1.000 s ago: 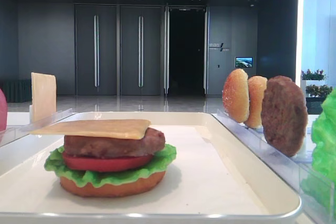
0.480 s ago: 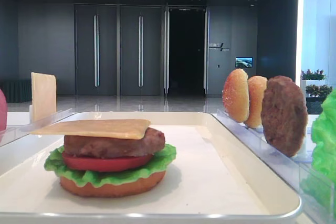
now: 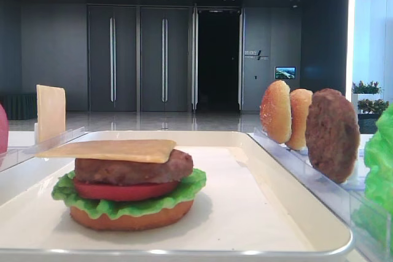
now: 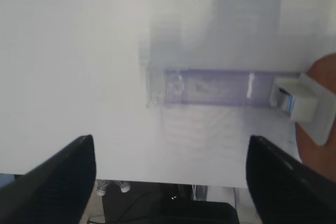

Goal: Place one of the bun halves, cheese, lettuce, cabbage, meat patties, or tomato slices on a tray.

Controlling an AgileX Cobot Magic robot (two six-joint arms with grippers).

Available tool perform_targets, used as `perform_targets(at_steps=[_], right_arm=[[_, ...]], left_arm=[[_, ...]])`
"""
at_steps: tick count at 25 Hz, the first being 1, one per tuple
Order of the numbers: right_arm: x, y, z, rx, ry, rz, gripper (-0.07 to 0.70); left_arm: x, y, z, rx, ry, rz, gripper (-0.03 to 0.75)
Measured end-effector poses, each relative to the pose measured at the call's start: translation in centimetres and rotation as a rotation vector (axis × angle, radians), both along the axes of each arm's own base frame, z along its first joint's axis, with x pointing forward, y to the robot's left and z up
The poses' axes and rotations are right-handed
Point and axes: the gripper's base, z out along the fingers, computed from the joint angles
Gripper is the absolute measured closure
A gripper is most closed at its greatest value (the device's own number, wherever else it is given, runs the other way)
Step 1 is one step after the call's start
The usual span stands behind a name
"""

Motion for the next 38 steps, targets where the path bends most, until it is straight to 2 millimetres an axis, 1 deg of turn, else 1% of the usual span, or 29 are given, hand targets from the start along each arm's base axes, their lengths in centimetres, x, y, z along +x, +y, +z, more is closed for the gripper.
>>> perform_targets(at_steps=[1,8,11,14,21,25,31,33,38], right_arm=[[0.0,0.0,0.0,0.0,0.0,0.0,0.039],[0.0,0.0,0.0,0.0,0.0,0.0,0.039],[0.0,0.0,0.0,0.0,0.0,0.0,0.039],[0.0,0.0,0.0,0.0,0.0,0.0,0.039],[0.0,0.0,0.0,0.0,0.0,0.0,0.039],[0.0,0.0,0.0,0.0,0.0,0.0,0.039],[0.0,0.0,0.0,0.0,0.0,0.0,0.039],[0.0,0.0,0.0,0.0,0.0,0.0,0.039],[0.0,0.0,0.0,0.0,0.0,0.0,0.039]], left_arm=[[-0.9,-0.1,-0.3,-0.004,-0.001,0.001,0.024],[-7.0,-0.8,-0.5,-0.029,-0.145,0.012,0.024],[-9.3,-1.0,-0.2,-0.025,-0.244,0.011,0.024],[-11.3,-1.2,0.3,-0.018,-0.355,0.008,0.024],[-15.4,-1.5,2.2,-0.001,-0.655,0.011,0.024],[-17.7,-1.6,2.7,0.009,-0.81,0.007,0.024],[-20.5,-1.8,2.6,0.018,-0.973,0.006,0.024],[-20.8,-1.8,2.5,0.019,-0.989,0.006,0.024],[-20.8,-1.8,2.5,0.019,-0.988,0.006,0.024]])
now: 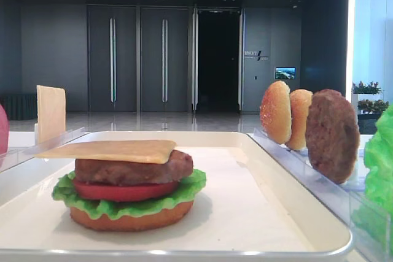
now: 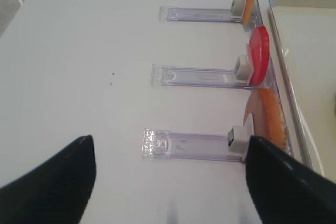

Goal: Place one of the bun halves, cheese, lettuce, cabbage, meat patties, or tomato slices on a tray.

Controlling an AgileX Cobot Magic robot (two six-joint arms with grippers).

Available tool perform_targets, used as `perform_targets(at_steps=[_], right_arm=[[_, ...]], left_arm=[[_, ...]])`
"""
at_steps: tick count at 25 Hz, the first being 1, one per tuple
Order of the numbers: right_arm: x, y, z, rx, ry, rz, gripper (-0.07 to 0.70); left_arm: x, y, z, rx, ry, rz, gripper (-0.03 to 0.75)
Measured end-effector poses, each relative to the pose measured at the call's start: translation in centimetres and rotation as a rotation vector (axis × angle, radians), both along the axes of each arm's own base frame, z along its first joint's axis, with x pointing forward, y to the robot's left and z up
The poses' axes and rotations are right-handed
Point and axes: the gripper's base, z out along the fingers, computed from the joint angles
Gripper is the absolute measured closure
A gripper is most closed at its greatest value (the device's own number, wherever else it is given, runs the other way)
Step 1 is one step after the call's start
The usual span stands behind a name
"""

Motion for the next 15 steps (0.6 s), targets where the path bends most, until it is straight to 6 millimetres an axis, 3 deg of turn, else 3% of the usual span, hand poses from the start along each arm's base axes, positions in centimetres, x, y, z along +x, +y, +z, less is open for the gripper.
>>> perform_targets(at_steps=[15], right_arm=[[0.0,0.0,0.0,0.0,0.0,0.0,0.039]], left_arm=[[0.0,0.0,0.0,-0.001,0.0,0.0,0.024]])
